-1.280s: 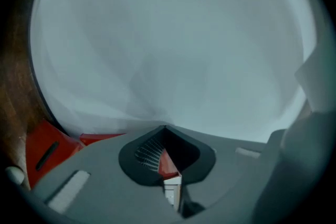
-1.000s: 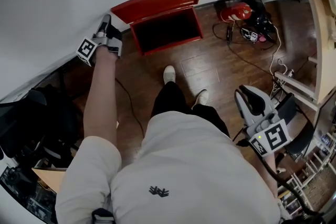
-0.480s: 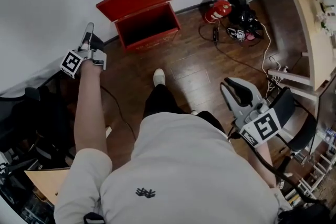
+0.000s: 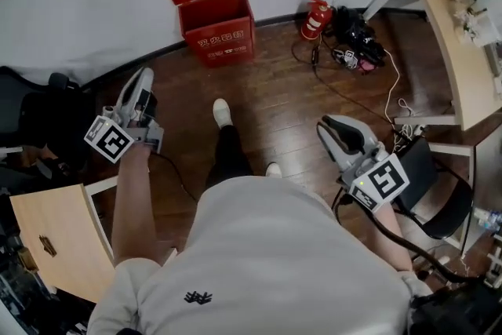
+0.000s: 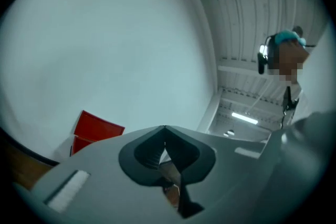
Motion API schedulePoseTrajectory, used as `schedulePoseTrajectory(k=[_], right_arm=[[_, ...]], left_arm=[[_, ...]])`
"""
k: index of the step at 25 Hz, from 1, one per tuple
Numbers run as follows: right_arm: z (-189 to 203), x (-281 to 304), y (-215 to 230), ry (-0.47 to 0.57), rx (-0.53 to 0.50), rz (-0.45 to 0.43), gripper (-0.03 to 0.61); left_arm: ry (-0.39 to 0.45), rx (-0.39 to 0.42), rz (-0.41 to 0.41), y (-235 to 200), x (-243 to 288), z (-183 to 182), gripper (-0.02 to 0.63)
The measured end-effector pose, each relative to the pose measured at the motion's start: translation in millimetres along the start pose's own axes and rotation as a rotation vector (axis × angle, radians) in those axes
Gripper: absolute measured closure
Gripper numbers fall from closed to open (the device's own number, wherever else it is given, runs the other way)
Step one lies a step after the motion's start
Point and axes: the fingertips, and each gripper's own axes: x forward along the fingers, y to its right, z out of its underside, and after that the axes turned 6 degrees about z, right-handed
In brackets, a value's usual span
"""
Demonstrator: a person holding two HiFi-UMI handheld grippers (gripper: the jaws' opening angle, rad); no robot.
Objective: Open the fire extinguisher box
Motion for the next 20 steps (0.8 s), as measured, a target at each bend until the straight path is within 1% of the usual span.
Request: schedulePoseTrajectory(k=[3, 6, 9, 11, 13, 15, 20], right_arm=[[1.5, -22.9, -13.8, 0.006, -0.026, -0.021, 0.525], [-1.6, -34.7, -31.4, 0.022, -0.036, -0.027, 0.525], [-1.7, -40.6, -52.9, 0.036, -0.033, -0.030, 0.525], [-1.1, -45.7, -67.8, 0.041, -0.034, -0.026, 0.525], [-2.5, -49.4, -85.4, 0.046, -0.036, -0.017, 0.525], [-3.6, -50.6, -105.2, 0.048, -0.045, -0.012, 0.523], [-2.3, -52.4, -164.8, 0.045, -0.071, -0.020, 0.518]], left_arm=[[-0.108, 0.097, 0.037, 75.3, -35.0, 26.5, 0.614], [-0.198, 0.196, 0.057, 127.9, -63.9, 48.9, 0.614], [-0.232, 0.272, 0.096, 169.3, -83.2, 59.9, 0.614], [-0.236, 0.307, 0.145, 194.0, -90.3, 63.3, 0.614], [-0.226, 0.316, 0.197, 213.9, -101.1, 62.2, 0.614], [-0.215, 0.316, 0.232, 226.2, -117.0, 60.5, 0.614], [-0.238, 0.301, 0.250, 234.1, -169.1, 72.7, 0.614]])
